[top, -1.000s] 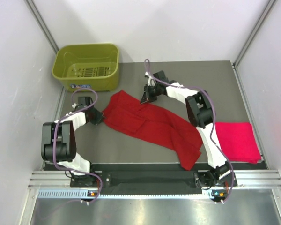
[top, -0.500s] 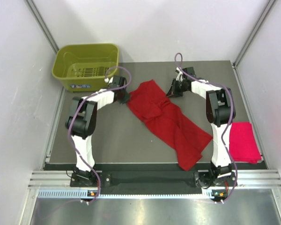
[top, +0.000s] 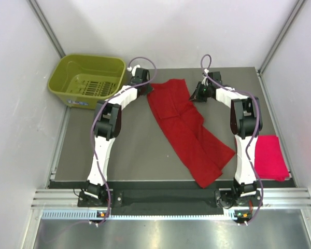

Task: Fold and stack the t-shirts
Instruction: Fold the tshirt

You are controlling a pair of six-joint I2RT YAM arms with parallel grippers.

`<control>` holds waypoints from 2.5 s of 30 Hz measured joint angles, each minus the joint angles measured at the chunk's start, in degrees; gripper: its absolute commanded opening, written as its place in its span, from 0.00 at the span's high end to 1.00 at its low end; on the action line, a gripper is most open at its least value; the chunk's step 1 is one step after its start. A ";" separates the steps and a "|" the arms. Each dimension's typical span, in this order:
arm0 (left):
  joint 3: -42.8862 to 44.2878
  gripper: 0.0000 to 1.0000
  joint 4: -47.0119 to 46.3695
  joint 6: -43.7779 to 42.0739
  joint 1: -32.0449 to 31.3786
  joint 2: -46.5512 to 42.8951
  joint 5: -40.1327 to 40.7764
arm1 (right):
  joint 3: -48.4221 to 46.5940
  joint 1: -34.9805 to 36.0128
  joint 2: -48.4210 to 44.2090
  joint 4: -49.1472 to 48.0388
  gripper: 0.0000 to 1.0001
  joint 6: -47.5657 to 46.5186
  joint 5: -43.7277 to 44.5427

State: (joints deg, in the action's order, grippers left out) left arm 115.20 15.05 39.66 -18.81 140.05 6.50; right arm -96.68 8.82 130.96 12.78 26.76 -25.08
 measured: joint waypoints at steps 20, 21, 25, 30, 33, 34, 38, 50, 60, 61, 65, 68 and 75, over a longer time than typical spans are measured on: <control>22.51 0.83 -15.37 0.68 1.86 19.26 -4.26 | -11.41 -1.40 7.78 -3.30 0.98 6.43 8.35; 22.60 0.78 -15.37 0.48 1.97 19.26 -4.39 | -13.03 -1.51 8.57 -2.51 0.93 6.40 8.35; 22.64 0.58 -15.47 -0.79 2.21 19.23 -4.72 | -18.40 -2.16 10.69 1.88 0.68 5.31 8.44; 15.43 0.45 -14.86 -2.49 2.32 13.60 -5.57 | -21.14 -4.07 10.01 8.96 0.50 2.43 9.57; 11.19 0.42 -13.62 -2.99 2.03 8.74 -6.29 | -21.11 -5.55 7.96 15.45 0.47 0.11 11.47; 9.66 0.41 -13.00 -3.10 1.86 6.84 -6.60 | -21.03 -6.10 6.97 17.86 0.47 -0.79 12.20; 2.19 0.40 -11.39 -3.85 0.00 -2.60 -7.08 | -15.82 -7.63 0.57 23.56 0.45 -3.56 13.73; -33.46 0.44 -3.45 -0.76 -17.86 -39.36 -6.62 | 16.85 -8.26 -28.52 29.33 0.43 -9.29 13.03; -58.90 0.41 -1.66 14.56 -21.97 -50.07 -15.02 | 32.37 -5.07 -43.06 27.58 0.41 -9.77 8.92; -58.95 0.40 -1.84 15.45 -22.03 -49.42 -16.04 | 33.51 -4.83 -43.56 27.19 0.41 -9.79 8.59; -59.25 0.37 -4.15 19.23 -23.45 -46.84 -19.21 | 37.05 -4.81 -43.80 26.21 0.40 -9.81 7.78; -60.92 0.38 -6.14 21.86 -26.03 -45.75 -20.72 | 38.69 -4.81 -44.24 25.99 0.40 -9.88 7.50; -66.42 0.50 -8.90 27.71 -28.61 -44.11 -22.64 | 41.13 -4.81 -47.69 25.09 0.39 -10.19 6.95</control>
State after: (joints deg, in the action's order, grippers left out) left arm 48.77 6.15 67.37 -47.42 95.94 -16.14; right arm -55.55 4.01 83.26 37.87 16.58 -18.13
